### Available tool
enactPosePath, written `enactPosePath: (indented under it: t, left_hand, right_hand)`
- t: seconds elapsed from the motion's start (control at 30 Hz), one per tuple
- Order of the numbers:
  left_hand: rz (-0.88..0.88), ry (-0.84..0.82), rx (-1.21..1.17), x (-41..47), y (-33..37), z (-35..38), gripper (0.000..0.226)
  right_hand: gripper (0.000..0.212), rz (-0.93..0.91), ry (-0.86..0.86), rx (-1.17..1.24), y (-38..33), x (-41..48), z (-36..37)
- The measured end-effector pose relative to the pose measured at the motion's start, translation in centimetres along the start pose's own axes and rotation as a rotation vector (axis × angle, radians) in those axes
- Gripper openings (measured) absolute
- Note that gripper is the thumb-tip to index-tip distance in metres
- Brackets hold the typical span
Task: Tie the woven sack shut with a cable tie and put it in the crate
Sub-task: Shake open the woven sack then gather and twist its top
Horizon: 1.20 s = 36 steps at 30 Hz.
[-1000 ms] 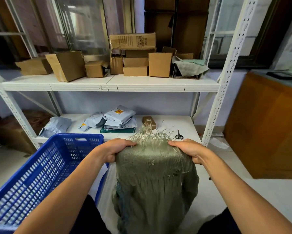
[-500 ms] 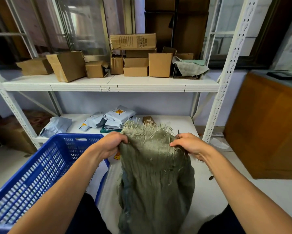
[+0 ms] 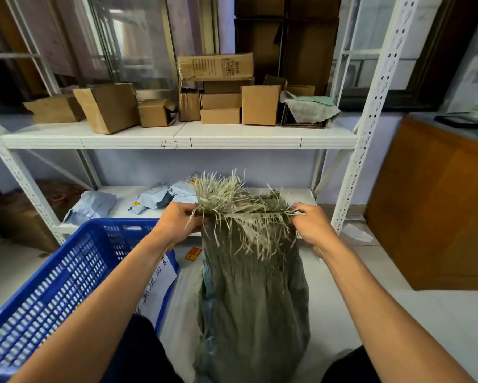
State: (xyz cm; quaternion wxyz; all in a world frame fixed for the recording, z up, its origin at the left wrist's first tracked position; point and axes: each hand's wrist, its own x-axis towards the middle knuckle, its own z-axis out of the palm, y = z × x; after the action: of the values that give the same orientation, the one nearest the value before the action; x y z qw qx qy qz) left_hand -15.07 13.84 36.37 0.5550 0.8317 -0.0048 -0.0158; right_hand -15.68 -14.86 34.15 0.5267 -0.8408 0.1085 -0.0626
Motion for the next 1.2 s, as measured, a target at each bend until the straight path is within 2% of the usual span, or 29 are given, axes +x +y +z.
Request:
enactPosePath:
  t: [0.13, 0.23, 0.3, 0.47, 0.67, 0.73, 0.8, 0.87, 0.93, 1.03, 1.07, 1.2]
  left_hand:
    - [-0.079, -0.064, -0.179, -0.5, -0.1, -0.1, 0.020]
    - [-0.136, -0.051, -0.389, -0.4, -0.4, 0.3, 0.027]
    - [-0.190, -0.049, -0.512, -0.4, -0.5, 1.1, 0.030]
    - [-0.227, -0.140, -0.709, -0.7, -0.3, 3.4, 0.037]
    - [-0.250, -0.202, -0.715, -1.0, 0.4, 4.6, 0.035]
    - [-0.251, -0.231, -0.754, -0.8, 0.1, 4.3, 0.046]
    - [-0.242, -0.267, -0.789, -1.0, 0.1, 3.8, 0.039]
    - [-0.233, -0.257, -0.682, -0.5, -0.4, 3.5, 0.031]
    - [-0.242, -0.223, -0.545, -0.2, -0.7, 3.4, 0.021]
    - [-0.230, -0.204, -0.456, 0.0, -1.2, 3.3, 0.048]
    - [-0.221, -0.227, -0.446, -0.1, -1.2, 3.5, 0.048]
    - [-0.176, -0.253, -0.341, -0.3, -1.4, 4.2, 0.022]
  right_hand:
    - [0.025, 0.085, -0.088, 0.258, 0.7, 0.3, 0.5]
    - [0.036, 0.192, -0.154, 0.486, 1.1, 0.2, 0.9]
    - [0.032, 0.240, -0.234, 0.627, 1.5, -0.2, 1.4]
    - [0.028, 0.309, -0.351, 0.693, 1.1, -1.4, 3.0]
    - [0.017, 0.247, -0.329, 0.565, 0.6, -2.1, 3.9]
    - [0.026, 0.217, -0.368, 0.615, 0.6, -2.2, 3.4]
    - [0.035, 0.234, -0.387, 0.765, 0.6, -2.2, 2.8]
    - [0.034, 0.203, -0.407, 0.832, 0.7, -2.3, 2.1]
    - [0.022, 0.157, -0.475, 0.772, 0.8, -2.5, 1.8]
    - [0.019, 0.151, -0.557, 0.708, 0.9, -2.7, 1.8]
    - [0.020, 0.145, -0.549, 0.686, 0.8, -2.7, 1.8]
    - [0.035, 0.154, -0.466, 0.550, 1.0, -2.3, 2.0]
